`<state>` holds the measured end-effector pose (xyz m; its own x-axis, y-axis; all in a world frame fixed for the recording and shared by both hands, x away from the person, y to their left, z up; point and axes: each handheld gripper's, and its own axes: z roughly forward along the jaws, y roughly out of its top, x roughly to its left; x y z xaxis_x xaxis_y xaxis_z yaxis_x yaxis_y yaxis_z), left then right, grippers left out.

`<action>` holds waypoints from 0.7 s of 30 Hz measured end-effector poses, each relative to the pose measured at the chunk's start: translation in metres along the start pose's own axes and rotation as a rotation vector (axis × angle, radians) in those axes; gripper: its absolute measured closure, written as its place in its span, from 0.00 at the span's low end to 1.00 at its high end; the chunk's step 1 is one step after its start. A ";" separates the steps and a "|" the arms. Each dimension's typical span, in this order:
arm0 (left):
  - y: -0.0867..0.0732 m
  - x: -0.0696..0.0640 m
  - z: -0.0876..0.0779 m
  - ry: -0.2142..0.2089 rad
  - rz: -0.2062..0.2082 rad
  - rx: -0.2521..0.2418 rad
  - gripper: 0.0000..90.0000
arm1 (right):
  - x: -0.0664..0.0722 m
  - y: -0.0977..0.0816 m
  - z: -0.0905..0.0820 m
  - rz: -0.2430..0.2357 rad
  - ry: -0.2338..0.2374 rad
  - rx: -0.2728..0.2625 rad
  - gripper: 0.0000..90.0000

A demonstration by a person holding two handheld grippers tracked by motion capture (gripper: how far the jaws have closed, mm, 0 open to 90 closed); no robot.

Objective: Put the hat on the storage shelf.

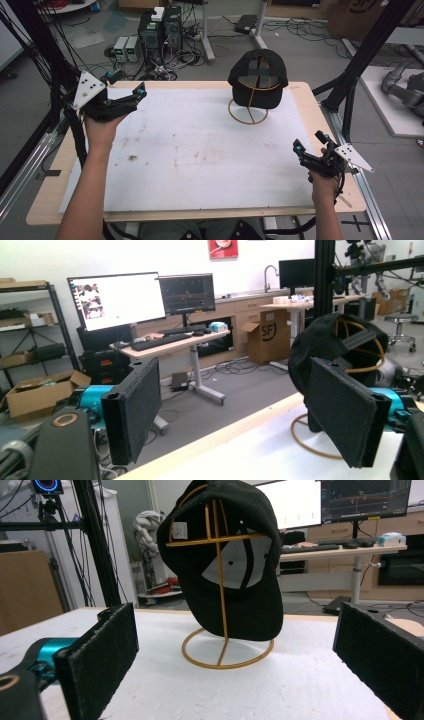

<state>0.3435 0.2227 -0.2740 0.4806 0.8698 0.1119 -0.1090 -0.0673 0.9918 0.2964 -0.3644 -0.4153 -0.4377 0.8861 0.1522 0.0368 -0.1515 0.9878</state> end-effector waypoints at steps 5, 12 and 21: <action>-0.011 0.005 -0.018 0.021 0.004 0.013 0.26 | 0.001 0.000 0.002 -0.014 0.002 0.001 0.04; -0.027 0.013 -0.041 0.047 -0.003 0.024 0.25 | 0.003 -0.001 0.003 -0.018 0.003 0.004 0.04; -0.049 0.018 -0.066 0.066 -0.005 0.035 0.24 | 0.004 -0.001 0.004 -0.014 0.001 0.005 0.04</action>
<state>0.2999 0.2740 -0.3246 0.4230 0.9002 0.1038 -0.0760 -0.0788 0.9940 0.2980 -0.3595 -0.4153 -0.4388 0.8879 0.1379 0.0349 -0.1365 0.9900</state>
